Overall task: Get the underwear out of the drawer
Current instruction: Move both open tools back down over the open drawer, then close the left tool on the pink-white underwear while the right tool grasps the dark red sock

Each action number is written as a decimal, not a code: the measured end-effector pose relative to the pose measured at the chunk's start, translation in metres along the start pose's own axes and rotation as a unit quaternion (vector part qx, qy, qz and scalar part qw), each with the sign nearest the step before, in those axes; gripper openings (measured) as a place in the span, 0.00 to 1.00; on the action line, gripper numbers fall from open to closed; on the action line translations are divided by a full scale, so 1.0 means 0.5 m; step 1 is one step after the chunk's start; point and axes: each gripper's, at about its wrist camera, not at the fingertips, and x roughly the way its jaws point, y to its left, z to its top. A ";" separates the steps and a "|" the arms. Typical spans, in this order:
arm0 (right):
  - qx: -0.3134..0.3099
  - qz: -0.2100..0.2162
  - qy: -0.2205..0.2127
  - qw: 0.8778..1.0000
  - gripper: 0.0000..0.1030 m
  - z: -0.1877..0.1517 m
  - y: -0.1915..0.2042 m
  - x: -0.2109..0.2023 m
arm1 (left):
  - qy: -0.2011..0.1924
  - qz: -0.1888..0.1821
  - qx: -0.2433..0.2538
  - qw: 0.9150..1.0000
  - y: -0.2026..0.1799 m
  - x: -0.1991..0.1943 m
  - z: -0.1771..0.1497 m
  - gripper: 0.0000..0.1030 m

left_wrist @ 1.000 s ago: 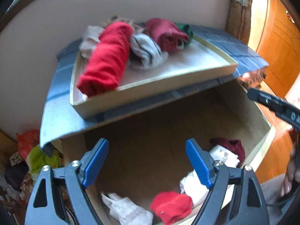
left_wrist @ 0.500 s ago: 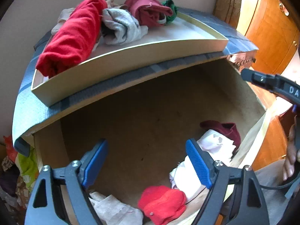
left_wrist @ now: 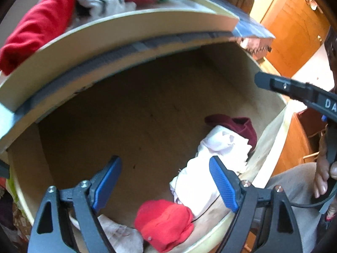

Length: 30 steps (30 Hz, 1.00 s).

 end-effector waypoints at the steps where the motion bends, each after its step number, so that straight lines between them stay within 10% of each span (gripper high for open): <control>1: 0.000 -0.001 0.001 1.000 0.47 0.000 0.000 0.002 | 0.003 0.002 0.004 1.000 -0.005 0.004 0.002 0.83; 10: 0.030 0.006 -0.005 1.000 0.47 0.002 -0.032 0.006 | 0.065 -0.045 0.019 0.997 -0.035 0.054 0.018 0.80; 17: 0.035 0.025 0.038 0.998 0.47 0.012 -0.038 0.020 | 0.125 -0.127 -0.018 0.984 -0.024 0.087 0.011 0.36; 21: -0.014 0.001 0.057 0.998 0.47 0.018 -0.023 0.017 | 0.114 -0.142 -0.002 0.983 -0.053 0.083 0.014 0.20; 30: 0.003 -0.003 0.080 0.997 0.47 0.015 -0.052 0.019 | 0.029 -0.134 -0.015 0.990 -0.017 -0.002 0.020 0.16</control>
